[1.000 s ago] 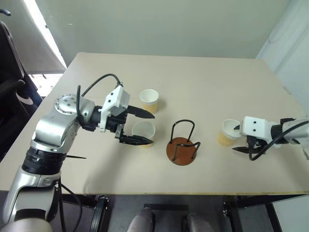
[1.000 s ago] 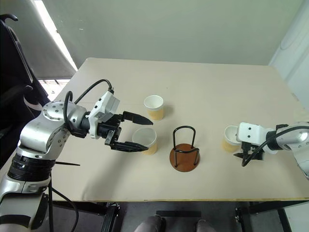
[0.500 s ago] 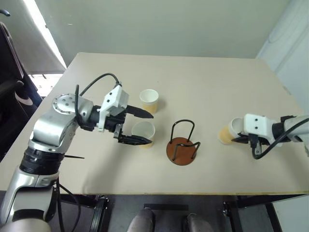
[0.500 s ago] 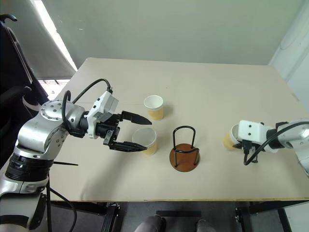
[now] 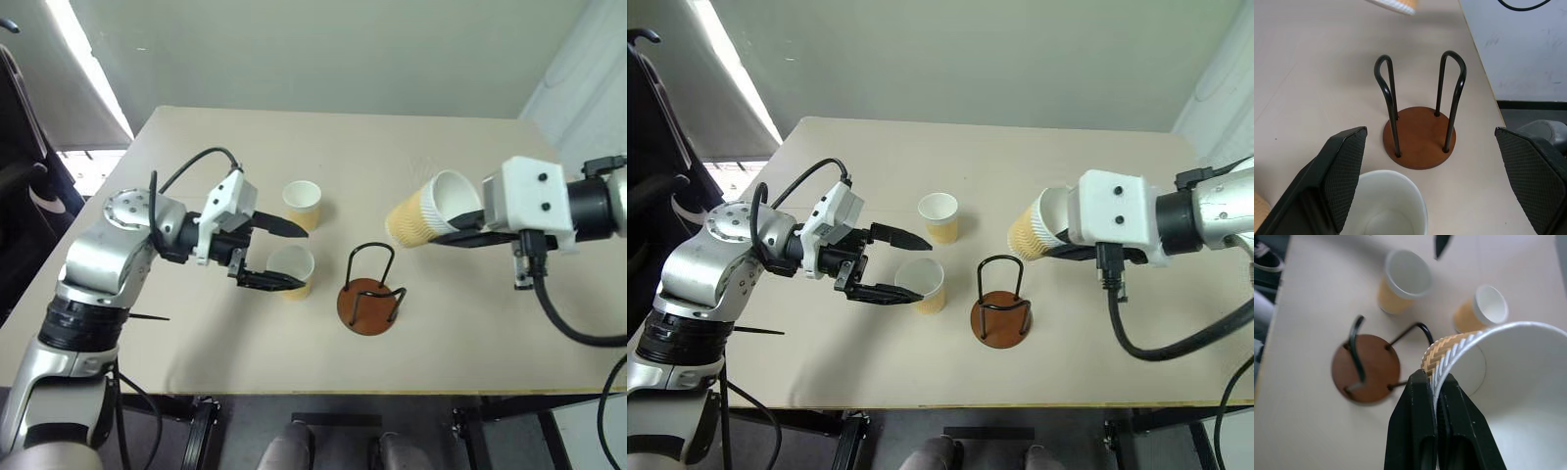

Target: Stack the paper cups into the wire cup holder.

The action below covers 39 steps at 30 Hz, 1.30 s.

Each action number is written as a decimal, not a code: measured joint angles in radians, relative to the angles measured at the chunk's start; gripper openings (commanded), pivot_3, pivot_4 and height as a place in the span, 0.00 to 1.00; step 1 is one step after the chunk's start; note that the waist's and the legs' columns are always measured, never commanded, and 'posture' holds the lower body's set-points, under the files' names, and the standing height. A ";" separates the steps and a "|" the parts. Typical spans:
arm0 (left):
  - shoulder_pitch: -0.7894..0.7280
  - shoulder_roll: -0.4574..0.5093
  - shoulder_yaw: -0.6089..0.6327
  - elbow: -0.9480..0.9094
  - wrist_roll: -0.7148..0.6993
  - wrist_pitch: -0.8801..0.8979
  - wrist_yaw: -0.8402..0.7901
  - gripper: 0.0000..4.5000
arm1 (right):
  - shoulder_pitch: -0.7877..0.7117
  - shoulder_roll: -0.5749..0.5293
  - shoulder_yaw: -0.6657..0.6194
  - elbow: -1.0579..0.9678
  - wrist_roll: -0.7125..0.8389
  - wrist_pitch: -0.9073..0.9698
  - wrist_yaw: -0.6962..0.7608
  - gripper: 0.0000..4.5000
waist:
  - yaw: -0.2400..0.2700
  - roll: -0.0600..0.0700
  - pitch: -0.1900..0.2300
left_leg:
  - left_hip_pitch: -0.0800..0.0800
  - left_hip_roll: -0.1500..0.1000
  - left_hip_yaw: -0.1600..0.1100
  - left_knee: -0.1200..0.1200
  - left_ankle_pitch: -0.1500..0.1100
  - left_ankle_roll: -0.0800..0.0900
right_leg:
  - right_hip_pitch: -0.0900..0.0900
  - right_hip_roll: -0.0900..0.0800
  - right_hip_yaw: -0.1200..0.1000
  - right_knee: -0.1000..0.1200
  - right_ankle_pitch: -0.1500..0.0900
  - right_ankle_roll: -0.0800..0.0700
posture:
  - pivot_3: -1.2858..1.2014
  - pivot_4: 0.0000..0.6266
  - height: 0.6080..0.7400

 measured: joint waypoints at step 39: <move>0.042 0.134 0.022 -0.028 0.035 -0.047 -0.041 1.00 | 0.005 0.284 0.003 -0.008 0.125 0.178 -0.248 0.83 | -0.010 0.000 0.000 | 0.000 0.000 0.000 -0.001 0.000 0.001 | -0.001 0.000 0.000 -0.001 0.000 0.000 | 0.52 0.24 1.00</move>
